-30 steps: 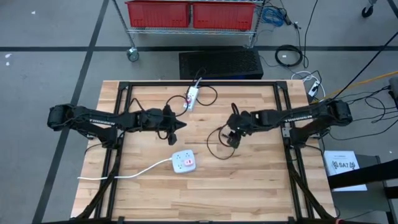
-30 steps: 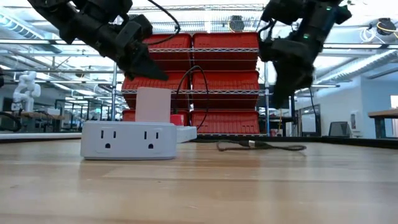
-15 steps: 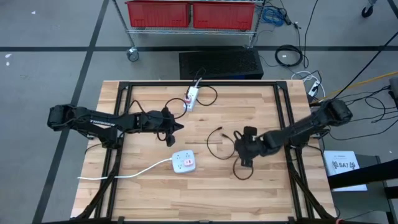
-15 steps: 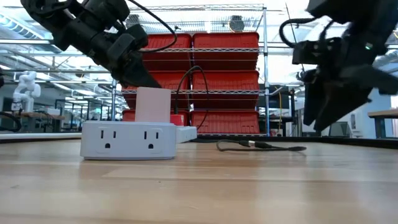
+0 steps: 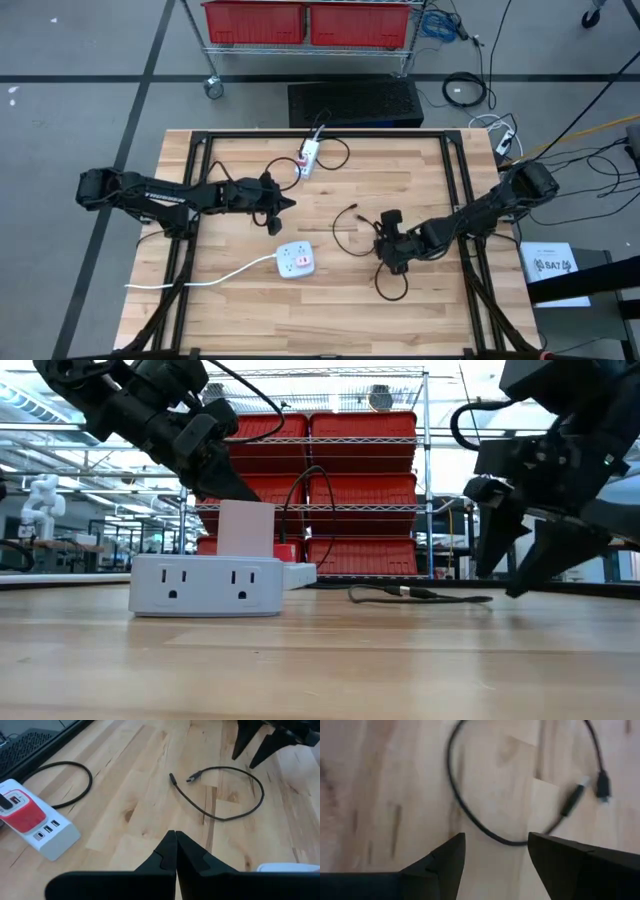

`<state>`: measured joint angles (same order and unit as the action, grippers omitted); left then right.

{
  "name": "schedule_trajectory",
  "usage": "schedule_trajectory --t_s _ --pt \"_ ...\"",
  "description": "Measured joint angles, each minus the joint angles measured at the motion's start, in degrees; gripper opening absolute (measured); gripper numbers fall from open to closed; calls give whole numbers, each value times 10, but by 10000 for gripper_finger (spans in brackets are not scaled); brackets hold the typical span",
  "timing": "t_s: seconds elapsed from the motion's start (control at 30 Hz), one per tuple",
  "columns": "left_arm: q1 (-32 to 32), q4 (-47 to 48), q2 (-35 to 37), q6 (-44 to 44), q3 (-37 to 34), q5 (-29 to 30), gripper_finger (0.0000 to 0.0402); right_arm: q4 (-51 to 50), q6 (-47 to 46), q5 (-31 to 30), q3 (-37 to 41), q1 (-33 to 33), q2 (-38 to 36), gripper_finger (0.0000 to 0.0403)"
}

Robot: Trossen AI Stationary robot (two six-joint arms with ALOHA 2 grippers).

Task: Insert USB
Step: Insert the black charger cable into the light pink charger adapter

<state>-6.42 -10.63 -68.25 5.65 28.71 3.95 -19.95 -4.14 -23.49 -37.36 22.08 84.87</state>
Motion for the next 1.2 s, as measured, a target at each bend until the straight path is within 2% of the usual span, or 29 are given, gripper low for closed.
schedule_trajectory --t_s 0.3,0.43,0.57,0.77,0.97,1.2 --pt "0 0 0 0 0 0 2 63 68 -5 -1 -5 47 204" --pt "0 0 0 0 0 5 2 72 68 -5 -2 -9 57 186" --pt "0 0 0 1 0 10 2 85 64 1 -2 -15 58 133" --pt "0 -14 0 14 0 10 2 84 8 -4 -9 -37 59 15" --pt "1 -41 0 14 0 10 2 83 -28 2 -52 -59 52 3" --pt "2 -111 0 -11 0 10 2 83 -58 78 -125 -89 23 2"
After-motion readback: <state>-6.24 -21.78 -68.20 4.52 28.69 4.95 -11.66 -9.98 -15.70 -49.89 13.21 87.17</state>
